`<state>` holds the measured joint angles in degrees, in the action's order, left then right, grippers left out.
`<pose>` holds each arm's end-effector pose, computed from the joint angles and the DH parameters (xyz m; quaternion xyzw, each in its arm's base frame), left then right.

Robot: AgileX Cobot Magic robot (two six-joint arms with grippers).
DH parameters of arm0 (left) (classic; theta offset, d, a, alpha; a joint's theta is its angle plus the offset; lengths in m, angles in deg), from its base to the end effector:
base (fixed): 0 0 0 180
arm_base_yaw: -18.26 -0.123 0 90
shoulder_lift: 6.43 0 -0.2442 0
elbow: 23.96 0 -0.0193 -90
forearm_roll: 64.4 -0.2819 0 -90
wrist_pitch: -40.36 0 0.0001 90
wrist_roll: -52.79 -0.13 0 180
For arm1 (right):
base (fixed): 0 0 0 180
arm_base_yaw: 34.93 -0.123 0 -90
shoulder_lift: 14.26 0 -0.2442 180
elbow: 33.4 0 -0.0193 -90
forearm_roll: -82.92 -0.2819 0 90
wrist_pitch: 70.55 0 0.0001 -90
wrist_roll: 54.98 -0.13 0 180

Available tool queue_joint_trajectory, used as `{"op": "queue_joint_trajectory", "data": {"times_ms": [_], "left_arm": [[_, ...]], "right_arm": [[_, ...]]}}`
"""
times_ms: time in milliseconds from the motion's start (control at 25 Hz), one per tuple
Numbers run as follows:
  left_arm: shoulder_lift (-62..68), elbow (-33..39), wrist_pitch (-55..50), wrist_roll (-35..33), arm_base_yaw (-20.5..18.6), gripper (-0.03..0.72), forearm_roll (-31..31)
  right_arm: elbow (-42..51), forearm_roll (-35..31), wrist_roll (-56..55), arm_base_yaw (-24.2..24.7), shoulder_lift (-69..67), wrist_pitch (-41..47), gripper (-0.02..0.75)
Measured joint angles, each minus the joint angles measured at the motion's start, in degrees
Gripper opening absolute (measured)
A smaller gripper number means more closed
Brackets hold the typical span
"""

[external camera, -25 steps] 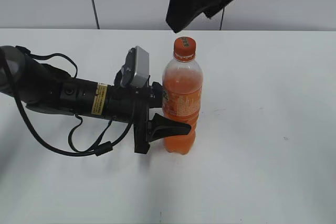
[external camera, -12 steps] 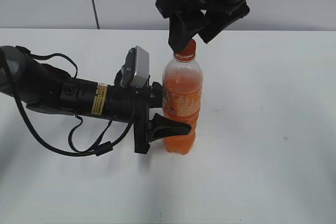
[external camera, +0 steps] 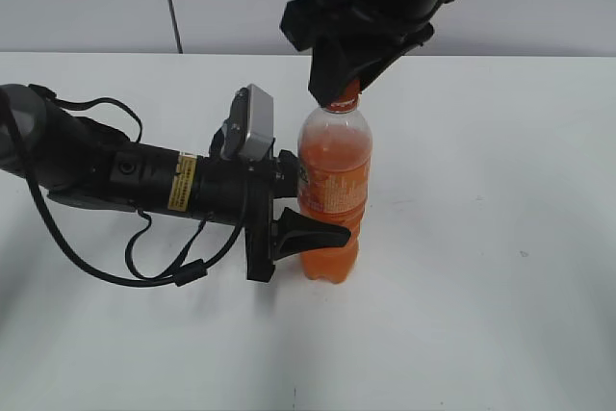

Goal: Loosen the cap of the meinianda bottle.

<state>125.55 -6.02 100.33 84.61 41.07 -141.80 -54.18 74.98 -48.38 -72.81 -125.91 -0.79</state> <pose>0.3033 -0.2467 0.0262 0.5589 0.5974 -0.3966 0.4165 0.3174 0.2683 0.2435 -0.3605 0.9150 0.1108 0.1433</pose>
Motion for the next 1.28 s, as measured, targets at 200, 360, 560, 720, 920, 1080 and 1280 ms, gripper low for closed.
{"op": "queue_joint_trajectory", "data": {"times_ms": [200, 360, 560, 720, 920, 1080, 1280], "left_arm": [[0.0, 0.0, 0.0, 0.1, 0.0, 0.399, 0.0], [0.0, 0.0, -0.1, 0.1, 0.0, 0.399, 0.0], [0.0, 0.0, -0.1, 0.1, 0.0, 0.399, 0.0], [0.0, 0.0, -0.1, 0.1, 0.0, 0.399, 0.0], [0.0, 0.0, -0.1, 0.1, 0.0, 0.399, 0.0], [0.0, 0.0, -0.1, 0.1, 0.0, 0.399, 0.0], [0.0, 0.0, -0.1, 0.1, 0.0, 0.399, 0.0]], "right_arm": [[-0.1, 0.0, 30.6, 0.0, 0.0, -0.1, 0.271], [-0.1, 0.1, 57.9, 0.0, 0.0, -0.1, 0.271], [-0.1, 0.1, 64.1, 0.0, 0.0, -0.1, 0.271], [-0.1, 0.1, 64.5, 0.0, 0.0, -0.1, 0.275], [0.0, -0.8, 60.8, 0.0, 0.9, -0.1, 0.567], [0.0, -3.4, 54.8, 0.0, 4.2, 0.0, 0.575], [0.0, -4.0, 25.8, 0.0, 7.6, 0.0, 0.503]]}}
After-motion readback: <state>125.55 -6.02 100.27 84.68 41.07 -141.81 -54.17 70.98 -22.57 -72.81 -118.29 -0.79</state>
